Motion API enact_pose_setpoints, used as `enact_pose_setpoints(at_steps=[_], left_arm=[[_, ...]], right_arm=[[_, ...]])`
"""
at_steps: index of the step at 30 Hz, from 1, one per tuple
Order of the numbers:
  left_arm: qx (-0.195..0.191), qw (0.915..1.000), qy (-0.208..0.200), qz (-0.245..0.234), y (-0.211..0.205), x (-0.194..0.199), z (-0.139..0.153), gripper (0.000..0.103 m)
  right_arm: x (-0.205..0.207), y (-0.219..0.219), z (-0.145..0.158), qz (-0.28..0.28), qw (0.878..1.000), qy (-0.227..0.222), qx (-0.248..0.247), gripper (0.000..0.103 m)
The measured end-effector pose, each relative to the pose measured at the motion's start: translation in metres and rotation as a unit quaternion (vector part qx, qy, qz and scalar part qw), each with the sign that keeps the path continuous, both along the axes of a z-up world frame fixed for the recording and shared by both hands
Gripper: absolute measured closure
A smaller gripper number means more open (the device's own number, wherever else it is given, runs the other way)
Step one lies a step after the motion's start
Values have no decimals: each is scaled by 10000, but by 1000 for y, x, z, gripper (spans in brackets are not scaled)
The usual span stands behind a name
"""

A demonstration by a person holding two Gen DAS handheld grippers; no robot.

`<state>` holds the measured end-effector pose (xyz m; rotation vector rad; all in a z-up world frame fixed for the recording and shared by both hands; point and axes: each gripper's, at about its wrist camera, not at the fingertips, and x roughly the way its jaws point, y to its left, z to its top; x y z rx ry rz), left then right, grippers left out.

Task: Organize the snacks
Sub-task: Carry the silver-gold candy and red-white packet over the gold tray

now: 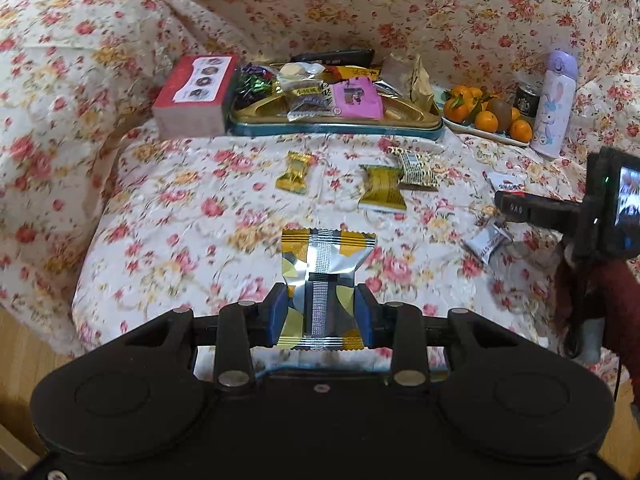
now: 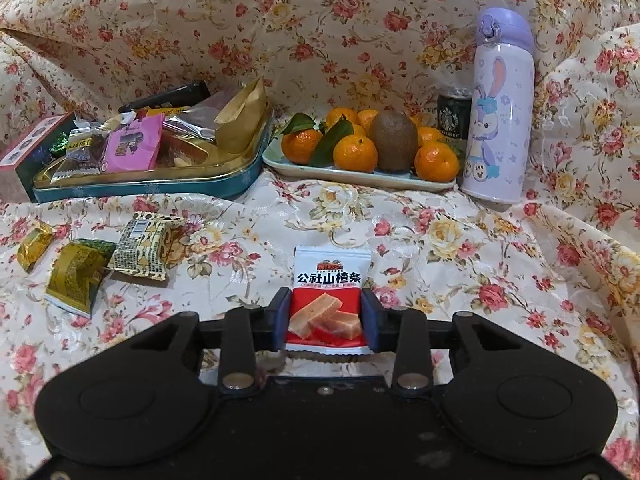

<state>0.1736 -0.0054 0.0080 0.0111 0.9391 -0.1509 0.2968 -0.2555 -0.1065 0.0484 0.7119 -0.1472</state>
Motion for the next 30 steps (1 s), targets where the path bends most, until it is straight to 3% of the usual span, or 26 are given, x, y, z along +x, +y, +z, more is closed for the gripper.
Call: enact_pose_setpoints(at_steps=[8, 18, 30], left_arm=[[-161, 9999, 1, 41, 8, -24, 4, 58], [-97, 9999, -31, 113, 11, -63, 13, 58], [-36, 9999, 80, 137, 6, -113, 6, 59]], right_arm=[[-41, -1, 40, -23, 9991, -222, 367, 66], [-147, 24, 92, 287, 9909, -880, 976, 66], [-269, 85, 111, 972, 9810, -1156, 1220, 66]])
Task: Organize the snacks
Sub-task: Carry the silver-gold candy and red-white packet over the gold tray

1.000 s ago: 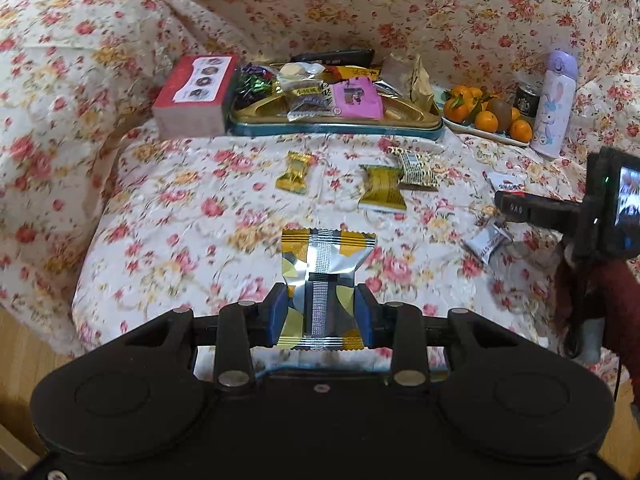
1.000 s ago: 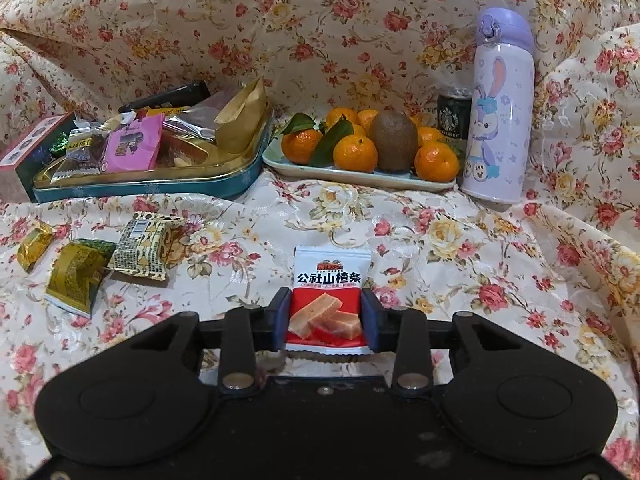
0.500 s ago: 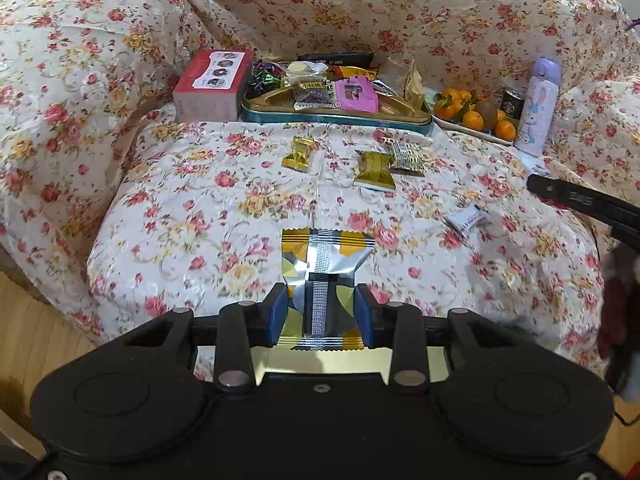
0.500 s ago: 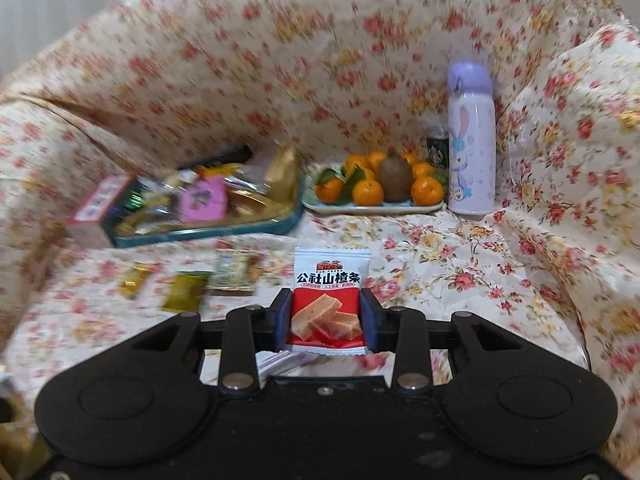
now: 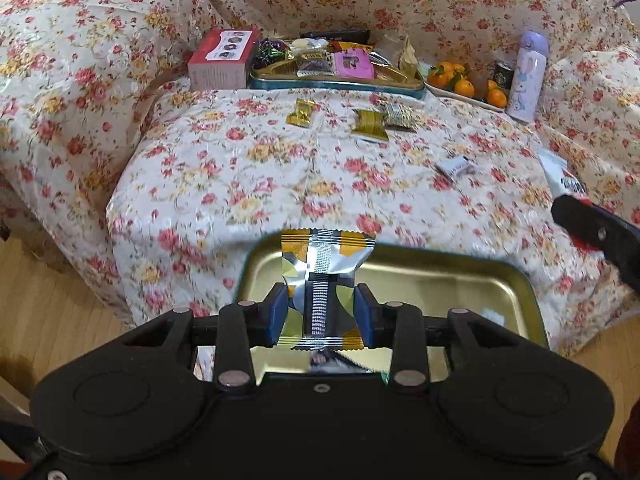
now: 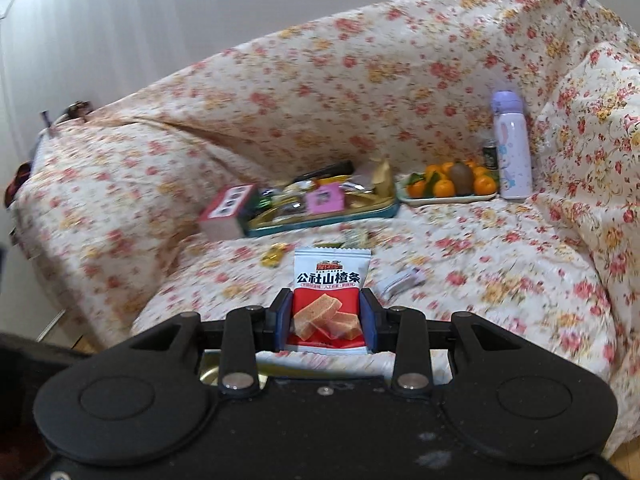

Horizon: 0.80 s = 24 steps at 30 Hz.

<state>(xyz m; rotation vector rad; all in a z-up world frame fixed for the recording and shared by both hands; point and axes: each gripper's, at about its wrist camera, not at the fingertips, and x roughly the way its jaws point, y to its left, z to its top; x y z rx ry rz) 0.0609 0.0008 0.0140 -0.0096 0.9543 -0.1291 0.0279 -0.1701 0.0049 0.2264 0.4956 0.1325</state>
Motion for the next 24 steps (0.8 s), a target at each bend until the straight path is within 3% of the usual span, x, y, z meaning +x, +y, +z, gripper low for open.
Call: enact_pose_setpoints(at_steps=[9, 17, 24], left_arm=[[62, 10000, 33, 13, -7, -33, -6, 59], [226, 9995, 211, 96, -5, -44, -22, 59], [105, 9983, 408, 404, 15, -43, -29, 59]], right_arm=[[-58, 17, -13, 218, 9995, 155, -180, 66], [-66, 15, -32, 50, 9981, 590, -149, 66], [-66, 18, -41, 22, 9962, 830, -248, 66]])
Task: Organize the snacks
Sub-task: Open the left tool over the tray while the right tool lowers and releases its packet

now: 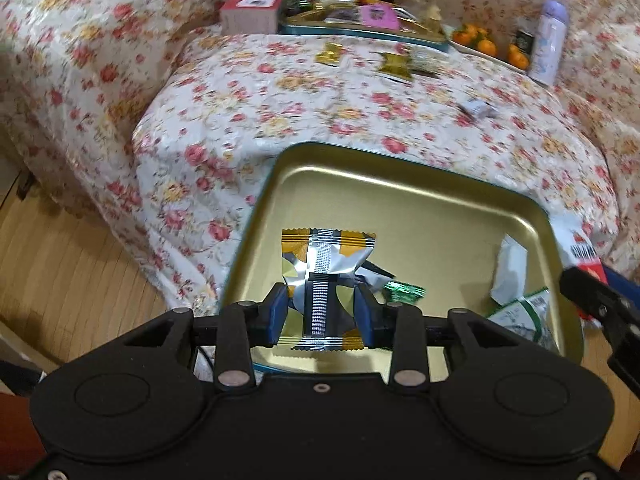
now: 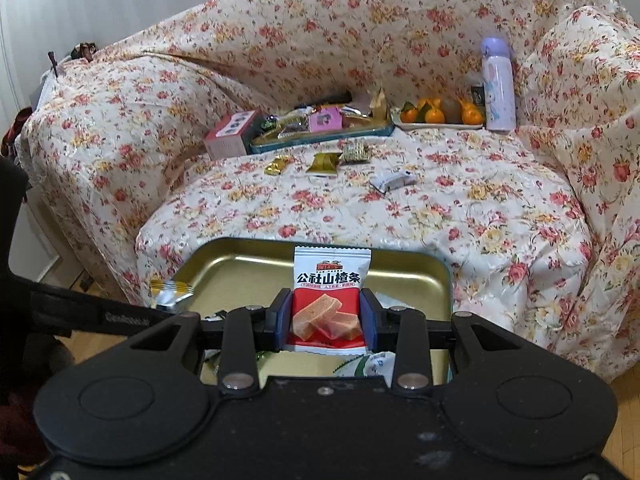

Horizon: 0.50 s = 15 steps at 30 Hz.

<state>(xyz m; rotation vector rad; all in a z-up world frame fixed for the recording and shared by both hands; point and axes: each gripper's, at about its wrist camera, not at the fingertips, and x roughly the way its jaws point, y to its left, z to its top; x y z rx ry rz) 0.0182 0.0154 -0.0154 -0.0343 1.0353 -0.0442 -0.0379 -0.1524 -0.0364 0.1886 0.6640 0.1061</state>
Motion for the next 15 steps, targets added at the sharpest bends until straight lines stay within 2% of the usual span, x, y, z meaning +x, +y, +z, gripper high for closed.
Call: enact_pose_setpoints(at_steps=[6, 15], left_arm=[[73, 9996, -92, 261, 17, 13, 6, 58], [101, 9998, 12, 198, 19, 51, 2, 58]], right_arm=[[1, 3, -1, 69, 9999, 75, 13, 66], [6, 10, -3, 236, 9995, 224, -22, 66]])
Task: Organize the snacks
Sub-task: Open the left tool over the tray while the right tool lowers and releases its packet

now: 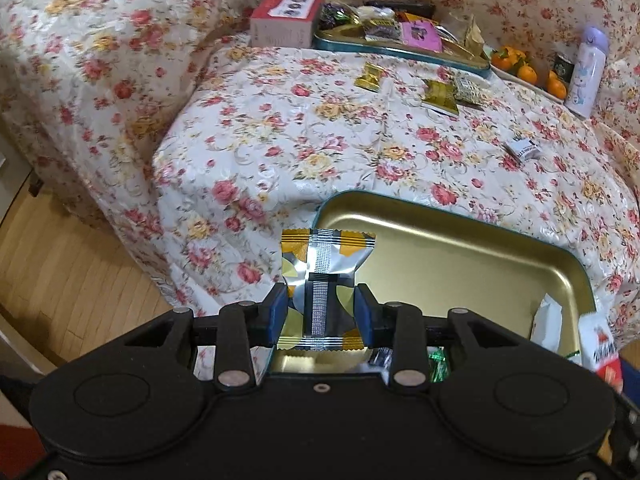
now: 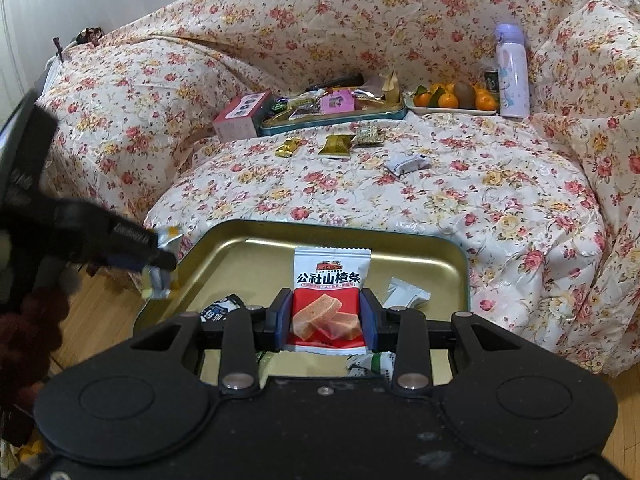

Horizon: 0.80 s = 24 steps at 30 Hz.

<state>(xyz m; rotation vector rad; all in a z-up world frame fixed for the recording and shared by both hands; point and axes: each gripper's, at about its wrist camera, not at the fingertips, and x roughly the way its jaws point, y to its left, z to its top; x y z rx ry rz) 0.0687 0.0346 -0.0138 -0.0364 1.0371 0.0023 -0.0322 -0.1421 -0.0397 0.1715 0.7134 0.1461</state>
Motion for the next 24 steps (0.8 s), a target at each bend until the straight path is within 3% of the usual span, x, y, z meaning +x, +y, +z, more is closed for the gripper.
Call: enact_pose_setpoints(at_steps=[12, 24], left_arm=[[336, 9986, 320, -253, -28, 41, -30, 58], [345, 9985, -109, -401, -35, 34, -11, 57]], right_arm=[[6, 7, -6, 230, 9995, 186, -71, 66], [11, 10, -10, 373, 9987, 326, -117, 66]])
